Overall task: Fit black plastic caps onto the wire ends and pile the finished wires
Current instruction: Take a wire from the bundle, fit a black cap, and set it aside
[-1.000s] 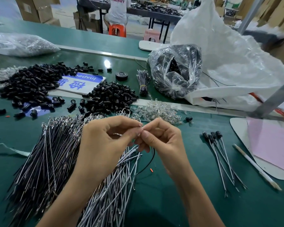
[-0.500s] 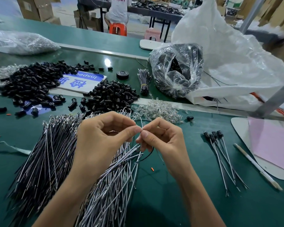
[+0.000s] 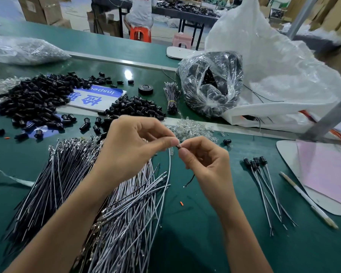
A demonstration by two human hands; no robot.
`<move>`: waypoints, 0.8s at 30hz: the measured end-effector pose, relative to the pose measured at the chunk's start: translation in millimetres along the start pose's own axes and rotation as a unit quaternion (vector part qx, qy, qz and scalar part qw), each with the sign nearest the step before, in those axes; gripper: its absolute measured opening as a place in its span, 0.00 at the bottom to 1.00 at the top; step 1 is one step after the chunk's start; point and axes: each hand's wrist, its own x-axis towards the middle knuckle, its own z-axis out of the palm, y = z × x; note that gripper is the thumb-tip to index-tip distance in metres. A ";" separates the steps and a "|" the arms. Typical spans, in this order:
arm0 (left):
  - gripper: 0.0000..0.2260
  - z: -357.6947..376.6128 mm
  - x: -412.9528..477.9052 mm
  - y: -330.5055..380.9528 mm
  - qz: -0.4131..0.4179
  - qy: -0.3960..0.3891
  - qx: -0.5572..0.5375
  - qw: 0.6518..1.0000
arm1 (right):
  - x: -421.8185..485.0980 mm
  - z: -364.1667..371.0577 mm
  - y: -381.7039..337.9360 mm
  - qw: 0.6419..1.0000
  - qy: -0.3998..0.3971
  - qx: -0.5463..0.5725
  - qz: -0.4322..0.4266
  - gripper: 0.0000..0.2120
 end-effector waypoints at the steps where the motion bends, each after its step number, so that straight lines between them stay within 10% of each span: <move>1: 0.08 -0.3 5.8 0.4 0.003 -0.011 0.001 1.000 | 0.6 -0.4 0.0 1.000 0.014 0.001 0.001 0.03; 12: 0.17 9.2 41.0 -17.7 0.052 0.031 0.059 0.996 | 3.9 -9.1 7.3 0.980 0.151 -0.120 -0.038 0.07; 17: 0.16 1.9 82.5 -82.9 -0.052 0.014 0.460 0.886 | 5.3 -7.9 12.0 0.972 0.141 -0.183 -0.044 0.08; 24: 0.09 0.1 91.2 -122.5 -0.096 -0.038 0.503 0.858 | 6.2 -6.8 17.6 0.966 0.134 -0.218 -0.045 0.07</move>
